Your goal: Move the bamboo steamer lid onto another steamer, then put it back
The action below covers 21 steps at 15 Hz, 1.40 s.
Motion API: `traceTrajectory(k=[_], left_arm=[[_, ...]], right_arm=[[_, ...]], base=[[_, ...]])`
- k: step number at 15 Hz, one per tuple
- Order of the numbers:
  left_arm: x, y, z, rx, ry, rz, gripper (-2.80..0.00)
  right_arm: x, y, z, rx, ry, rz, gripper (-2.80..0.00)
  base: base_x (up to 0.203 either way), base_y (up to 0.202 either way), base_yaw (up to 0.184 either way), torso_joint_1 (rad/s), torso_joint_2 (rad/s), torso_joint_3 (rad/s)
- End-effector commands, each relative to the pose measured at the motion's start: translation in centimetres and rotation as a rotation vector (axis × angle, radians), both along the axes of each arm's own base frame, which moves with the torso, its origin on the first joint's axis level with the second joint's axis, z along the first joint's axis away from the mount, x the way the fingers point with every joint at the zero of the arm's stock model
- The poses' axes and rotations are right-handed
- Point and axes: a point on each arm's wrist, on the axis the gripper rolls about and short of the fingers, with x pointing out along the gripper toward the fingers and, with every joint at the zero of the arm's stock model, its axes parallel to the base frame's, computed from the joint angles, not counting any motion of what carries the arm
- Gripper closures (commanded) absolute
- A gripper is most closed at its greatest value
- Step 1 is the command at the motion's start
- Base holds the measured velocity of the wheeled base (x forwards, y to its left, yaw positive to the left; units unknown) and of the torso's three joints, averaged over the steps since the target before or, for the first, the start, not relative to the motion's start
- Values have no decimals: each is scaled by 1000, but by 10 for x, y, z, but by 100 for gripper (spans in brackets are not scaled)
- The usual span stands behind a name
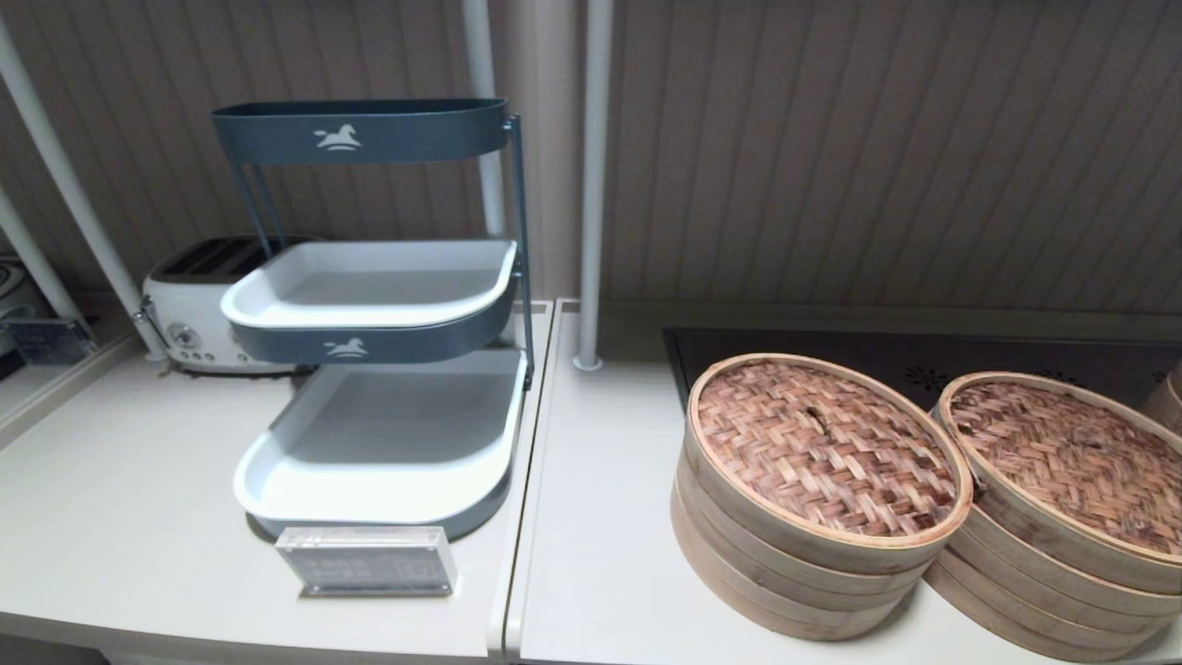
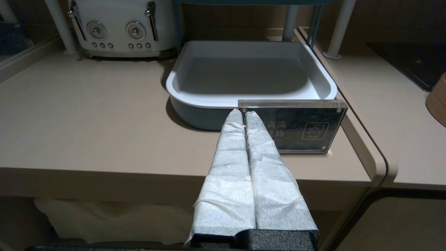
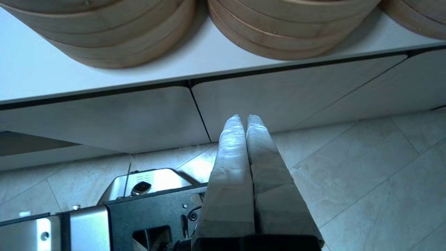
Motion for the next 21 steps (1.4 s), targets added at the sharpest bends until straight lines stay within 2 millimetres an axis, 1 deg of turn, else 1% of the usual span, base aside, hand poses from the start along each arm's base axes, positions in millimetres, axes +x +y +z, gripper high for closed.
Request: traceTrajectory(k=[1,2,4,7,9,10,11,12,14,18,21], left_arm=[[2,0,-8,0,25,1,0],[2,0,-8,0,23,1,0],[2,0,-8,1,25,-1,0],[2,0,-8,1,24,1,0],[2,0,-8,0,25,-1,0],[2,0,-8,0,25,-1,0],[2,0,-8,1,25,1,0],[2,0,-8,1,25,1,0],[2,0,-8,0,24,1,0],[2,0,-8,1,25,-1,0],[2,0,-8,0,24,1,0]], right_arm=[[-13,0,-15,-11,-25,-30,0],[-16,1,-24,-28,-25,-40,0],[-21,2,-39,-64,-108,-22,0],[-17,2,-49,-108,-211,12,0],[-8,3,-75,-115,-283,48,0],[-7,3,-83,-105,-348,92,0],[-6,5,-93,-84,-360,157,0],[-7,5,-99,-77,-372,190,0],[-9,5,-100,-87,-407,199,0],[-9,6,-103,-151,-399,260,0],[-12,6,-104,-173,-437,265,0]], base=[[0,0,0,0,0,0],[0,0,0,0,0,0],[0,0,0,0,0,0],[0,0,0,0,0,0],[0,0,0,0,0,0],[0,0,0,0,0,0],[0,0,0,0,0,0],[0,0,0,0,0,0],[0,0,0,0,0,0],[0,0,0,0,0,0],[0,0,0,0,0,0]])
